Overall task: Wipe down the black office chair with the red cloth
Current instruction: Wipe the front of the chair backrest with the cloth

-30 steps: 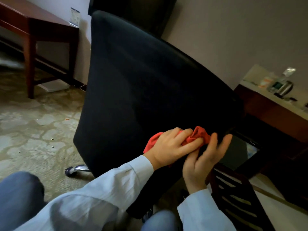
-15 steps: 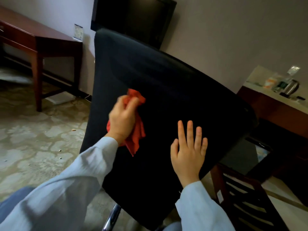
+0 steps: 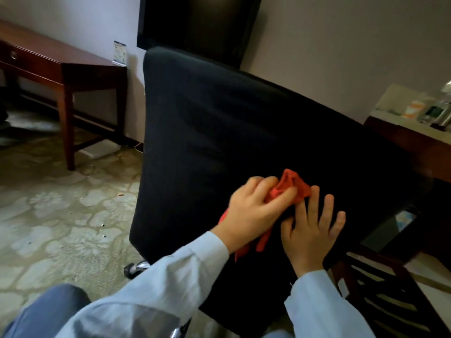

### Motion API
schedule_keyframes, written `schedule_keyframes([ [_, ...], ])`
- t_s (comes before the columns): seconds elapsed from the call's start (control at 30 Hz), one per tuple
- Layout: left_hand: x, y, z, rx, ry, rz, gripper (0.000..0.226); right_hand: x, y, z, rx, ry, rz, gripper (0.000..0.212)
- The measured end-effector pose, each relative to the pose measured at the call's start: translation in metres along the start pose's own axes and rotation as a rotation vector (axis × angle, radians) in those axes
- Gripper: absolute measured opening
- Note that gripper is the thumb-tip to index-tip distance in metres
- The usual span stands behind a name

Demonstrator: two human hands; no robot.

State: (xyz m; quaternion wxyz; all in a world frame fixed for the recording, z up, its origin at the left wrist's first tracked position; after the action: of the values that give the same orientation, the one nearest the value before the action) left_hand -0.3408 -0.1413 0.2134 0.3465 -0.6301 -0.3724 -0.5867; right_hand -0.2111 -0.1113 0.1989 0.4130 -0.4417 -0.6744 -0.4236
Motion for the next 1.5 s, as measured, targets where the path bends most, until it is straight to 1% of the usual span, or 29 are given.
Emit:
schedule_keyframes([
  [0.07, 0.001, 0.007, 0.017, 0.043, 0.026, 0.036, 0.037, -0.001, 0.008, 0.000, 0.013, -0.012, -0.007, 0.038],
  [0.13, 0.001, 0.009, 0.026, 0.092, 0.044, 0.049, 0.029, -0.002, 0.017, 0.001, 0.026, -0.003, -0.012, 0.036],
  [0.2, -0.001, 0.010, 0.031, 0.149, 0.028, 0.106, 0.026, -0.003, 0.025, 0.004, 0.022, 0.019, -0.011, 0.036],
  [0.3, 0.001, 0.005, 0.030, 0.187, 0.006, 0.146, 0.032, -0.005, 0.039, 0.008, 0.010, 0.037, -0.011, 0.046],
  [0.37, 0.002, -0.004, 0.029, 0.203, -0.023, 0.132, 0.029, -0.006, 0.046, 0.010, 0.003, 0.040, -0.020, 0.054],
  [0.47, 0.001, -0.021, 0.023, 0.208, -0.046, 0.094, 0.027, -0.007, 0.054, 0.012, 0.012, 0.046, -0.026, 0.056],
  [0.57, 0.000, -0.041, 0.011, 0.201, -0.047, 0.019, 0.024, -0.008, 0.060, 0.013, 0.049, 0.042, -0.034, 0.057],
  [0.67, -0.003, -0.072, -0.008, 0.219, -0.061, -0.122, 0.023, -0.007, 0.058, 0.012, 0.101, 0.041, -0.013, 0.059],
  [0.8, -0.008, -0.129, -0.040, 0.227, -0.073, -0.402, 0.023, -0.003, 0.050, 0.008, 0.138, 0.037, -0.012, 0.059],
  [0.83, -0.009, -0.145, -0.048, 0.228, -0.063, -0.505, 0.024, -0.003, 0.047, 0.007, 0.134, 0.036, -0.023, 0.058],
  [0.87, -0.009, -0.161, -0.056, 0.212, -0.036, -0.644, 0.024, -0.003, 0.044, 0.007, 0.127, 0.035, -0.034, 0.057],
  [0.93, -0.007, -0.190, -0.073, 0.111, 0.078, -0.957, 0.024, -0.005, 0.037, 0.006, 0.105, 0.030, -0.041, 0.057],
  [0.97, -0.004, -0.199, -0.080, 0.059, 0.137, -1.070, 0.026, -0.005, 0.034, 0.005, 0.099, 0.026, -0.035, 0.058],
  [1.0, 0.000, -0.203, -0.083, 0.026, 0.175, -1.119, 0.028, -0.006, 0.030, 0.005, 0.106, 0.021, -0.022, 0.060],
  [1.1, 0.021, -0.197, -0.079, -0.027, 0.237, -1.063, 0.031, -0.006, 0.021, 0.002, 0.156, -0.003, 0.018, 0.064],
  [1.13, 0.027, -0.193, -0.074, -0.033, 0.267, -1.073, 0.033, -0.006, 0.019, 0.001, 0.176, -0.013, 0.031, 0.064],
  [1.2, 0.037, -0.182, -0.065, -0.051, 0.331, -1.160, 0.033, -0.005, 0.017, -0.002, 0.224, -0.047, 0.062, 0.062],
  [1.27, 0.042, -0.166, -0.057, -0.045, 0.350, -1.197, 0.034, -0.003, 0.016, -0.001, 0.266, -0.104, 0.098, 0.055],
  [1.4, 0.047, -0.119, -0.042, -0.046, 0.310, -1.107, 0.033, -0.002, 0.017, 0.001, 0.323, -0.190, 0.121, 0.053],
  [1.5, 0.047, -0.084, -0.029, -0.082, 0.280, -0.956, 0.031, -0.002, 0.021, 0.001, 0.376, -0.238, 0.129, 0.055],
])
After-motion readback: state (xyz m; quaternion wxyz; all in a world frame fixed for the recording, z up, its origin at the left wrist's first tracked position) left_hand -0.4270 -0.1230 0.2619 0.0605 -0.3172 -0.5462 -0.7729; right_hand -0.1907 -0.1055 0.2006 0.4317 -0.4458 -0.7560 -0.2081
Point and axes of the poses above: each hand's wrist, its own x-axis towards the middle knuckle, its own z-axis out of the palm, y = z × x, the point moved 3 cm from there along x, towards the middle knuckle, and after that the axes turned 6 degrees about -y, right-handed, at the moved point
